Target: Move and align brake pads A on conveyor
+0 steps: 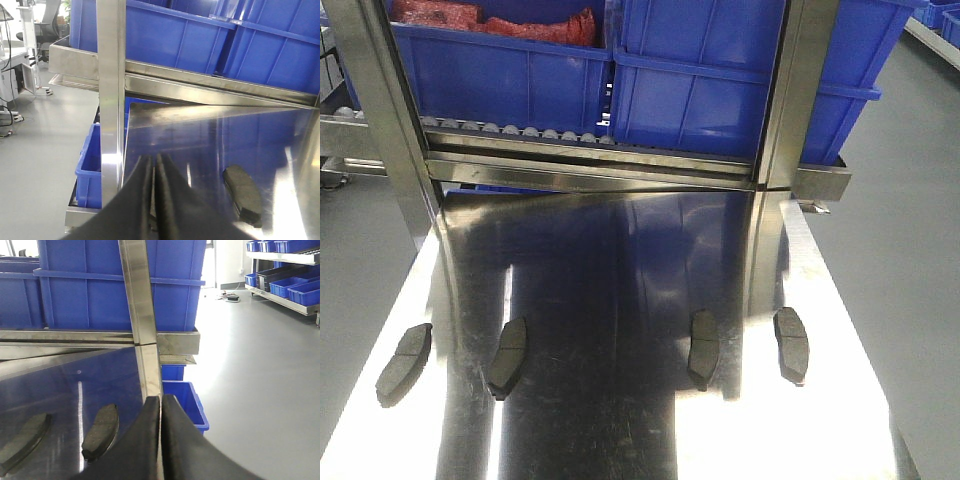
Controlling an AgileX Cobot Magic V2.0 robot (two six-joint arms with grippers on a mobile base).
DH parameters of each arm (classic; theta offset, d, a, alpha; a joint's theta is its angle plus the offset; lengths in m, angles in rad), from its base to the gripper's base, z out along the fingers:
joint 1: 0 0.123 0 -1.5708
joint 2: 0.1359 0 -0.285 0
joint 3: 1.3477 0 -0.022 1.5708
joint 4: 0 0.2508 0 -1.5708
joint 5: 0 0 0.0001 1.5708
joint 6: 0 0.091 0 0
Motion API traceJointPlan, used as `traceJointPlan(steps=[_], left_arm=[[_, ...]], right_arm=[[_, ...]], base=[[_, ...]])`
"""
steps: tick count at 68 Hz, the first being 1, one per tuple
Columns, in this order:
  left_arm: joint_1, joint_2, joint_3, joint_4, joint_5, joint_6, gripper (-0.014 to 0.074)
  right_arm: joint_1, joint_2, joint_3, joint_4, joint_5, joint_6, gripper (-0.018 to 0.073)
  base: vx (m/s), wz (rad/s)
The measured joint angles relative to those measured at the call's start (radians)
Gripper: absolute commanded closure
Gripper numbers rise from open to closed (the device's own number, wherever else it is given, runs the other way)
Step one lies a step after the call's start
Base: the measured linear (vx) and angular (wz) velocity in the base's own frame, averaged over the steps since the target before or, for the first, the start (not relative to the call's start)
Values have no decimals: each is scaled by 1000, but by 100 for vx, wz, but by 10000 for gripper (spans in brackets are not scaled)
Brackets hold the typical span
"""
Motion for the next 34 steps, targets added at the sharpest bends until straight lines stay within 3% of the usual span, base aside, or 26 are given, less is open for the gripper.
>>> traceJointPlan(steps=[34], left_arm=[[0, 0, 0, 0, 0, 0, 602]], right_arm=[[0, 0, 0, 0, 0, 0, 571]], base=[[0, 0]])
